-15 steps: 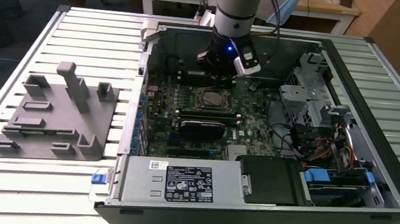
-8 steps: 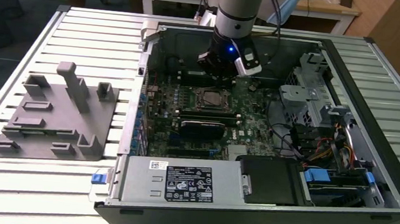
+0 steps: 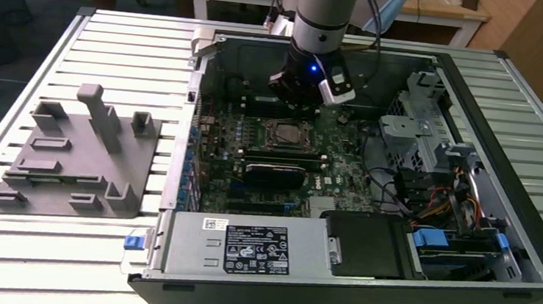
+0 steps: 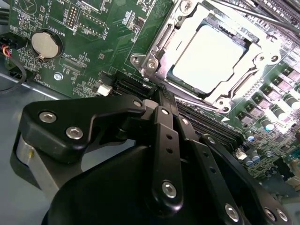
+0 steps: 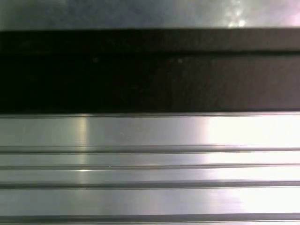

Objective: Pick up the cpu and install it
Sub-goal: 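Install the first cpu locking lever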

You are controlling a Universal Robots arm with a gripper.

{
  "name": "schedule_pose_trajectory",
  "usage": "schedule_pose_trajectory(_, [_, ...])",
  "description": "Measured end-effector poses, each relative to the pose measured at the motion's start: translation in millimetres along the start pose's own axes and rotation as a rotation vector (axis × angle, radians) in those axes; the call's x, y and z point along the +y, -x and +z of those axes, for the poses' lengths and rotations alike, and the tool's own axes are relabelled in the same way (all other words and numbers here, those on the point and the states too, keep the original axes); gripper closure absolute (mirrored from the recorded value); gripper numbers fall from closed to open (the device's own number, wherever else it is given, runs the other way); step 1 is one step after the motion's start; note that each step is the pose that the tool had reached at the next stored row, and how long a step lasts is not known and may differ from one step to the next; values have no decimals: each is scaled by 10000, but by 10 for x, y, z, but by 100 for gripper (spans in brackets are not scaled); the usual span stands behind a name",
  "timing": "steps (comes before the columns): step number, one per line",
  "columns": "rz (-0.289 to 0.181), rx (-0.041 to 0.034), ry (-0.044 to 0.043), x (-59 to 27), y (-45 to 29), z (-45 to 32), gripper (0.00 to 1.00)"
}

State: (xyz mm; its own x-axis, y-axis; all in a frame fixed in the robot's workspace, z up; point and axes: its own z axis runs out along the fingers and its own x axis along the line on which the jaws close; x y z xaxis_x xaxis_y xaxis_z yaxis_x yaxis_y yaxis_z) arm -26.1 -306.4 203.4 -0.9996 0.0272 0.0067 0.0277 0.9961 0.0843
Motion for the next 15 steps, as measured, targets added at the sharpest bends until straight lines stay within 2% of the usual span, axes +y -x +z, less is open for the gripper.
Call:
schedule_pose_trajectory(6, [0, -2, -99, -4, 2, 20, 89])
schedule_pose_trajectory(15, [1, -6, -292, -8, 5, 50, 89])
